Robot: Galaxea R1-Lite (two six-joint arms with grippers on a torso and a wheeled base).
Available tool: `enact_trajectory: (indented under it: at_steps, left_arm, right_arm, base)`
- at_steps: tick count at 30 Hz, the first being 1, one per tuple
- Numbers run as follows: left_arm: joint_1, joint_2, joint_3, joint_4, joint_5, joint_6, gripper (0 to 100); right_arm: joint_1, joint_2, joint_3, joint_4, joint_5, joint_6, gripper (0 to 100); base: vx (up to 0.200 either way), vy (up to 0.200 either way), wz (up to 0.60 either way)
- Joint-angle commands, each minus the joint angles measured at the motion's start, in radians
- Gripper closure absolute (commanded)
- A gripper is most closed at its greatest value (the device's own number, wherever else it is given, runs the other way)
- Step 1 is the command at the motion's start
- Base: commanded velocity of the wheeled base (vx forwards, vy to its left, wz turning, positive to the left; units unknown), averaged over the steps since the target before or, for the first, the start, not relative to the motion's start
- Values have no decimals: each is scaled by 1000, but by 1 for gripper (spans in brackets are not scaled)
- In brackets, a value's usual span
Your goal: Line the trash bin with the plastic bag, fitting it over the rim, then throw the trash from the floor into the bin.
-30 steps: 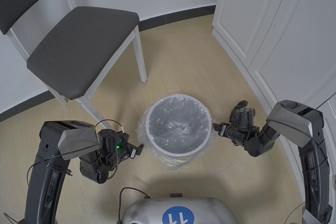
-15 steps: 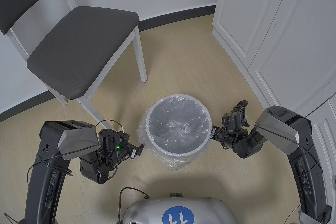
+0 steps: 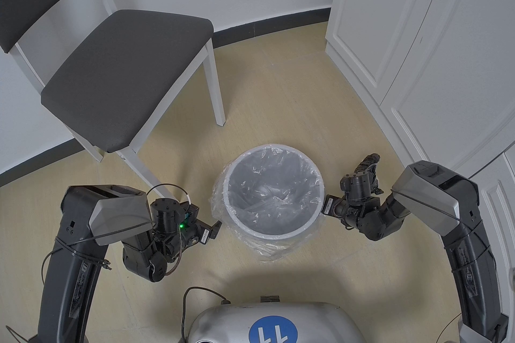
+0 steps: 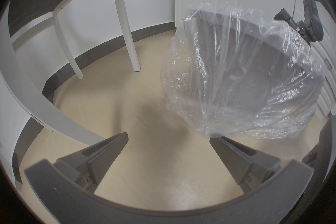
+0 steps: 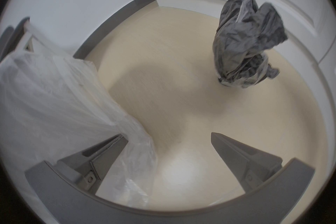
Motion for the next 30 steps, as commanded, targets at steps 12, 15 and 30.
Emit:
enact_trajectory:
  at_steps: [12, 15, 30]
  left_arm:
    - [-6, 0, 1, -4, 25, 10, 0]
    - [-6, 0, 1, -4, 27, 10, 0]
    - [-6, 0, 1, -4, 27, 10, 0]
  right_arm:
    - [-16, -410, 571, -76, 139, -462, 0]
    - [5, -422, 634, -130, 187, -489, 0]
    - [13, -399, 718, -201, 265, -598, 0]
  base:
    - [0, 0, 0]
    - [0, 0, 0]
    - [0, 0, 0]
